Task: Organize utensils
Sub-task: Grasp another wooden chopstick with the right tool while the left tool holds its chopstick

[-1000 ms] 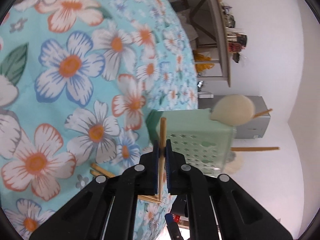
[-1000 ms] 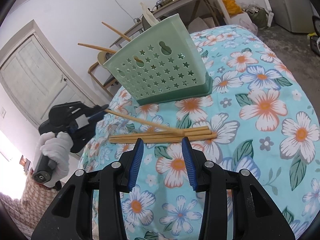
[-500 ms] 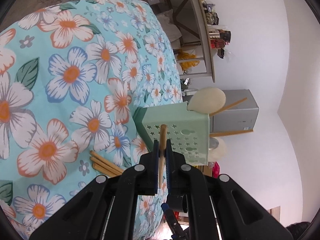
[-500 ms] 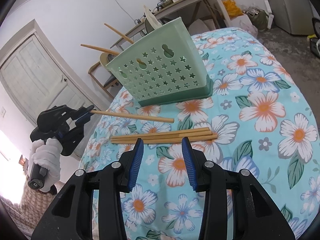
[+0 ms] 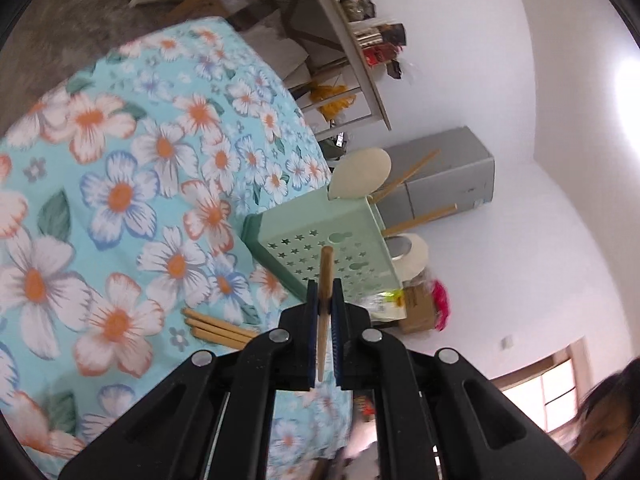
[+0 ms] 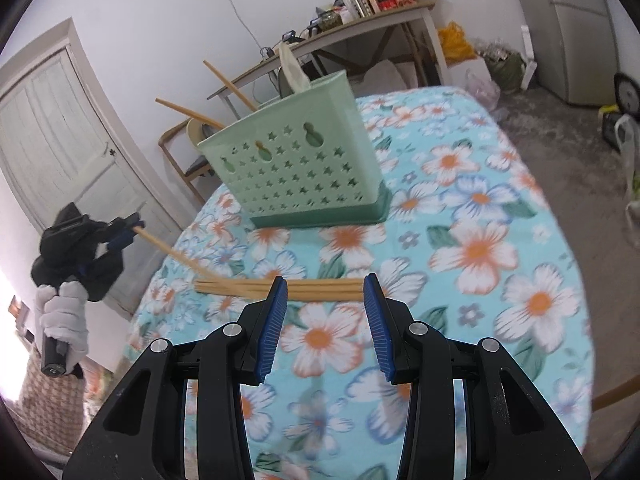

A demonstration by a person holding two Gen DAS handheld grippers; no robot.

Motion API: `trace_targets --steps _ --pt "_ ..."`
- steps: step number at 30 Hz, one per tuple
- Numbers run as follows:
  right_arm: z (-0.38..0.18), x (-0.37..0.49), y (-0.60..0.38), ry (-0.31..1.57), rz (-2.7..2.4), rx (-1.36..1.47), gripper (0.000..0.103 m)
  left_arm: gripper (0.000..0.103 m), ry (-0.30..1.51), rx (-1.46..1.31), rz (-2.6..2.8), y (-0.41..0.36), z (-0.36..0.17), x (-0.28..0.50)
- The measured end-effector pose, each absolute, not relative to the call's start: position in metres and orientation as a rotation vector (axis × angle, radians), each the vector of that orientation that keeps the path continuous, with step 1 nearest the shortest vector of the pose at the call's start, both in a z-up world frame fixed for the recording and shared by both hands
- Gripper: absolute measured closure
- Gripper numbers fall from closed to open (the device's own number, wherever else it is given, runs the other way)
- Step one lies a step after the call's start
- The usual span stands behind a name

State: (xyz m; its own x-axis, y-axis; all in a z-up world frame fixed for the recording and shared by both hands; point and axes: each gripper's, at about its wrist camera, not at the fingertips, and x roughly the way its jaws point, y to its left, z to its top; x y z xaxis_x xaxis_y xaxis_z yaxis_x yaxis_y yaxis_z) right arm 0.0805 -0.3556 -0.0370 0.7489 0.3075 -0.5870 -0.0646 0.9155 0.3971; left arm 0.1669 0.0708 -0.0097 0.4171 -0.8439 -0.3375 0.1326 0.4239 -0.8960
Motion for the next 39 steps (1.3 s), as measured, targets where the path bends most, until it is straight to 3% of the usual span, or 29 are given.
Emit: trace_targets --steps 5,19,25,39 --pt "-0.033 0.085 -0.37 0.702 0.172 0.391 0.064 0.098 0.908 -0.878 -0.77 0.075 -0.01 0.161" --pt "-0.098 0.119 -0.37 0.954 0.19 0.857 0.064 0.098 0.882 -0.921 -0.956 0.076 -0.027 0.16" --pt "-0.107 0.132 -0.378 0.929 0.145 0.974 0.066 0.098 0.885 -0.968 -0.951 0.084 -0.037 0.162" --pt "-0.115 0.134 -0.4 0.873 0.074 1.075 0.089 0.098 0.876 -0.989 -0.948 0.094 -0.043 0.161"
